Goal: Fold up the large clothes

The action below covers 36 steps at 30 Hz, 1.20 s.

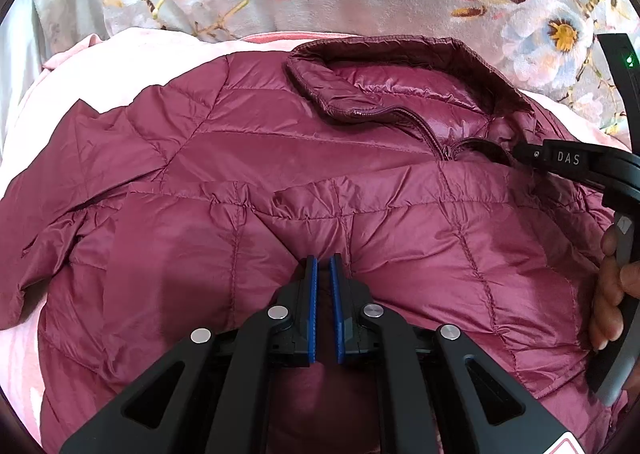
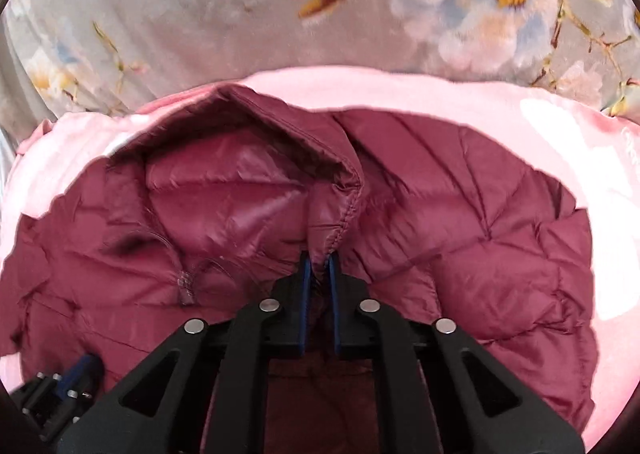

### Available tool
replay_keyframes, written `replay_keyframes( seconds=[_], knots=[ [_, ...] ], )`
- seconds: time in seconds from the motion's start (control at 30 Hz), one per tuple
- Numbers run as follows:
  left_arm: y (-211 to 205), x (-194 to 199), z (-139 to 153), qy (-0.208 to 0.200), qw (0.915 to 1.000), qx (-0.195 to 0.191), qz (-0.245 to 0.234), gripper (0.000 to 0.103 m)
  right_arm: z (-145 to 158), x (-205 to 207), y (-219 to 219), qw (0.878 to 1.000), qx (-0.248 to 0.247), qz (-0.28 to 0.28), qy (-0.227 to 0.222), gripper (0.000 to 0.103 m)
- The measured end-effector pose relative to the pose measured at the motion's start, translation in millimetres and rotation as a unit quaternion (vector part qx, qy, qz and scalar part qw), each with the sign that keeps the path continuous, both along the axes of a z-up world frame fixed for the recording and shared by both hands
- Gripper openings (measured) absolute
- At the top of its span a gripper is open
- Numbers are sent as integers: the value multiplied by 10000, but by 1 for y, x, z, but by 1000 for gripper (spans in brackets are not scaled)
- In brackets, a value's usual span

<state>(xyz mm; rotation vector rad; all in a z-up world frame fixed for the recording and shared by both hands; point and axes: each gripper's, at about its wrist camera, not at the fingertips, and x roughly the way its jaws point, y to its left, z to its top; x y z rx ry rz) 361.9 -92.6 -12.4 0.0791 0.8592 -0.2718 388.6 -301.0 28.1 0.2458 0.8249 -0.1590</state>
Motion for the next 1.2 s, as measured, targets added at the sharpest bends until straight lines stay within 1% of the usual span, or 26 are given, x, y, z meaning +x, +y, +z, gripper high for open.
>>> replay_keyframes(
  seconds=[0.07,0.1,0.2,0.23,0.27,0.3,0.33,0.4,0.47,0.57,0.67,0.8,0.87,0.93,1.0,1.03,1.07,1.17,1.2],
  knots=[
    [0,0,0,-3,10000,14,2,9,11,-1,-3,9982,511,130,-283,11],
    [-1,0,0,-4,10000,20,2,9,21,-2,-4,9959,759,244,-433,11],
    [-2,0,0,-10,10000,42,8,9,43,-3,-6,9899,1190,411,-651,11],
    [-2,0,0,-8,10000,35,9,9,45,-4,-6,9901,1170,394,-664,11],
    [-1,0,0,-4,10000,22,10,9,46,-4,-4,9937,919,273,-583,11],
    [-1,0,0,4,10000,16,23,9,43,-4,-3,9977,551,112,-392,11],
    [-1,0,0,6,10000,4,25,9,36,-6,-4,9991,296,-17,-292,11],
    [0,0,0,14,10000,-2,37,9,26,-12,-11,9990,419,-77,-151,11],
    [0,0,0,14,10000,3,38,9,18,-24,-14,9991,386,-137,-105,11],
    [-1,0,0,15,10000,1,39,9,6,-40,-11,9999,97,-127,27,11],
    [-1,0,0,12,10000,13,41,9,-10,-42,-8,9995,-141,-78,269,10],
    [1,0,0,31,10000,-32,49,10,-21,-45,-3,9987,-442,-33,261,9],
    [5,0,0,70,9999,-127,35,11,-22,-46,-2,9986,-464,-29,245,9],
    [12,-2,1,101,9998,-158,-20,11,-23,-46,-5,9990,-386,-14,232,9],
    [20,-7,2,54,10000,-4,-56,11,-22,-45,-7,9993,-321,-8,217,9],
    [28,-12,3,3,9999,135,-49,11,-22,-45,-6,9992,-334,-10,216,9],
    [34,-15,4,-13,9997,240,-37,11,-21,-45,-4,9989,-401,-19,228,9],
    [65,-27,4,-3,9984,570,51,11,-11,-55,15,9957,-862,-120,317,11],
    [77,-31,5,-5,9977,666,120,11,-5,-64,23,9967,-781,-13,225,13]
  ],
)
